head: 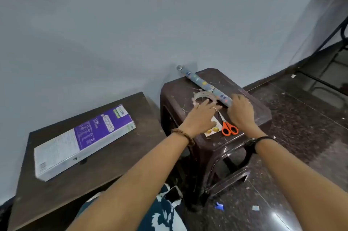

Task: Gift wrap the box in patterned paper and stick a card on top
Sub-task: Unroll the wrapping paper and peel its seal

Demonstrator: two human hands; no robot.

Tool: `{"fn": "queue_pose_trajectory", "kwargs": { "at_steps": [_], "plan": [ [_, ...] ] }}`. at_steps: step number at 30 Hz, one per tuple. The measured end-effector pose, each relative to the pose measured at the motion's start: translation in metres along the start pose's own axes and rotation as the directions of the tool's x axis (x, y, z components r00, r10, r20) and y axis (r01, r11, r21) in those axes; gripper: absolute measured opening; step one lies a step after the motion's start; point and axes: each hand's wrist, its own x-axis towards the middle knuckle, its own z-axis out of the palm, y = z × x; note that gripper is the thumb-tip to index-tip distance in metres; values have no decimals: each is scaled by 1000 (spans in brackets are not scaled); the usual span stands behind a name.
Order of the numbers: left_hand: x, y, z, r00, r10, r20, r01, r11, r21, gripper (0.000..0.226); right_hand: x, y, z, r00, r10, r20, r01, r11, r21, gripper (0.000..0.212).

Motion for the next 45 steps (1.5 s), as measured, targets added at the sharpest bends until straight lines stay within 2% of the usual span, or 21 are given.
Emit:
{"fn": "queue_pose_trajectory", "kwargs": {
  "at_steps": [3,6,10,14,15,16,18,20,23,28,31,35,37,41,45],
  "plan": [
    [2,-5,7,997,-74,16,75,986,-147,63,11,12,8,998,45,38,-44,999,-28,25],
    [-9,-21,9,984,-180,9,169,905,-390,58,14,14,12,998,48,39,-46,998,-45,21],
    [-40,-43,2,937,-349,-12,267,739,-618,51,14,9,3,991,-4,-137,1,1000,-26,21],
    [-83,-63,-9,843,-538,-10,317,511,-799,43,11,-12,-17,945,-98,-312,77,994,-81,15],
    [-93,-68,-11,826,-563,-22,313,491,-813,43,8,-18,-22,939,-101,-329,75,993,-89,15],
    [-103,-71,-12,822,-568,-37,313,506,-804,43,5,-22,-26,939,-96,-330,70,994,-89,15],
    [-119,-72,-12,843,-535,-56,332,599,-728,44,-3,-24,-30,947,-78,-312,53,995,-87,16],
    [-124,-68,-8,879,-476,-38,345,688,-638,45,-12,-21,-31,952,-74,-297,49,995,-92,17],
    [-112,-55,1,915,-404,8,340,760,-554,45,-24,-21,-34,961,-58,-272,46,998,-50,18],
    [-60,-16,-1,946,-323,-18,265,807,-528,53,-27,-20,-40,973,-6,-229,32,994,108,24],
    [-19,-1,0,935,-352,-48,266,782,-564,60,-27,-18,-41,975,-30,-222,67,985,161,24],
    [12,3,10,902,-414,-120,311,818,-483,24,-23,-13,-41,973,-20,-230,72,973,220,24],
    [13,0,10,899,-413,-148,301,826,-476,19,-18,-6,-41,971,-19,-239,75,971,226,24],
    [0,-15,4,936,-284,-209,237,945,-225,25,-12,8,-37,967,-56,-248,89,988,123,23],
    [-14,-36,-2,946,-169,-277,155,985,-72,24,-5,7,-33,972,-42,-232,63,995,82,22]
  ]
}}
